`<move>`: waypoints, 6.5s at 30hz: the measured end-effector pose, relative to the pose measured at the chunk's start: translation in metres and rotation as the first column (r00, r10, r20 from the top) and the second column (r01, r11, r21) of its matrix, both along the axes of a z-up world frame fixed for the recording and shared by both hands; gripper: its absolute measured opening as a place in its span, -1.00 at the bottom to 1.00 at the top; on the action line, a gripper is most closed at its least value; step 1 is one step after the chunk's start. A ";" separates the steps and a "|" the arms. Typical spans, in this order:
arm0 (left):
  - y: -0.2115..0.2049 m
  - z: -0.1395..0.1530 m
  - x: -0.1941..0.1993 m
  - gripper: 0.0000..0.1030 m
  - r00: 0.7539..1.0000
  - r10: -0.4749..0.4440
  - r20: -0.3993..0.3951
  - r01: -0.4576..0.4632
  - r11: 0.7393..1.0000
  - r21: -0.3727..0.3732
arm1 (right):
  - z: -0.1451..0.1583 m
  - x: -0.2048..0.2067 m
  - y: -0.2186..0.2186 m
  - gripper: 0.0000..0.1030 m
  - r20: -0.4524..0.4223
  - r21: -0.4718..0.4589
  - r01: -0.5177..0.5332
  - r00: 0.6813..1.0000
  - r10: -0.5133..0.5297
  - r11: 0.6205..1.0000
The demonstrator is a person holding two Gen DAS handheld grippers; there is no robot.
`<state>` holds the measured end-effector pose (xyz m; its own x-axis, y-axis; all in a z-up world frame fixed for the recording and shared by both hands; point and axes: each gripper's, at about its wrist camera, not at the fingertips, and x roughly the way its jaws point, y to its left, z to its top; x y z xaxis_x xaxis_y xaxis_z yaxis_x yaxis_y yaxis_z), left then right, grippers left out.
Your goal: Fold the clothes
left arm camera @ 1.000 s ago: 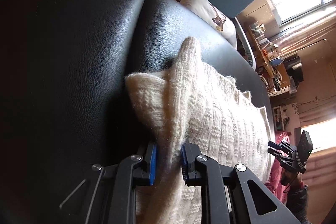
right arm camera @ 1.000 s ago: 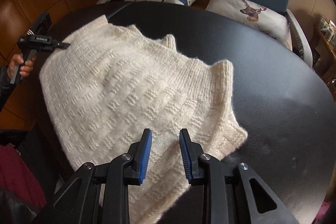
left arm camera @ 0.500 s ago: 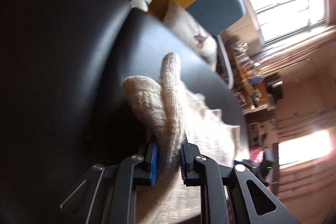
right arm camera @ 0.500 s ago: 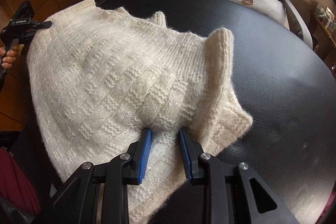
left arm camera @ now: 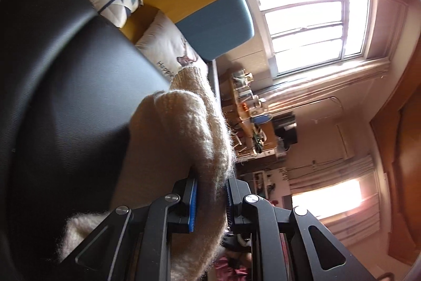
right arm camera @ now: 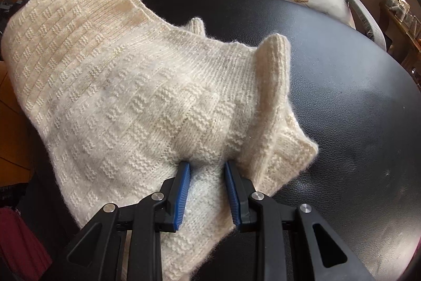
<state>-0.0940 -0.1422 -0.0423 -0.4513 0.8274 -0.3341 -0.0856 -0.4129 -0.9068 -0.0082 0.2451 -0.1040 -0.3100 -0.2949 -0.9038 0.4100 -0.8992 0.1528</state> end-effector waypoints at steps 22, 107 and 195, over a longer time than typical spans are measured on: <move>0.228 -0.052 -0.015 -0.67 0.961 -0.176 0.213 0.212 0.965 -0.158 | 0.004 0.031 0.020 -0.46 -0.029 -0.169 0.014 0.999 -0.020 0.985; 0.180 -0.058 0.146 0.11 0.763 -0.562 -0.319 0.109 0.598 -0.794 | 0.012 0.014 0.089 -0.23 0.201 -0.648 0.447 0.881 -0.428 0.617; 0.181 -0.088 0.017 0.08 0.892 -0.451 0.022 0.373 0.708 -0.599 | 0.033 -0.044 0.008 -0.54 -0.159 0.004 0.144 0.977 -0.142 0.990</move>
<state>-0.0771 0.0384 -0.1299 -0.1794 0.6085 -0.7730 -0.4615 -0.7460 -0.4801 -0.0527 0.2536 -0.0713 -0.4869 -0.2234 -0.8444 0.2947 -0.9521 0.0820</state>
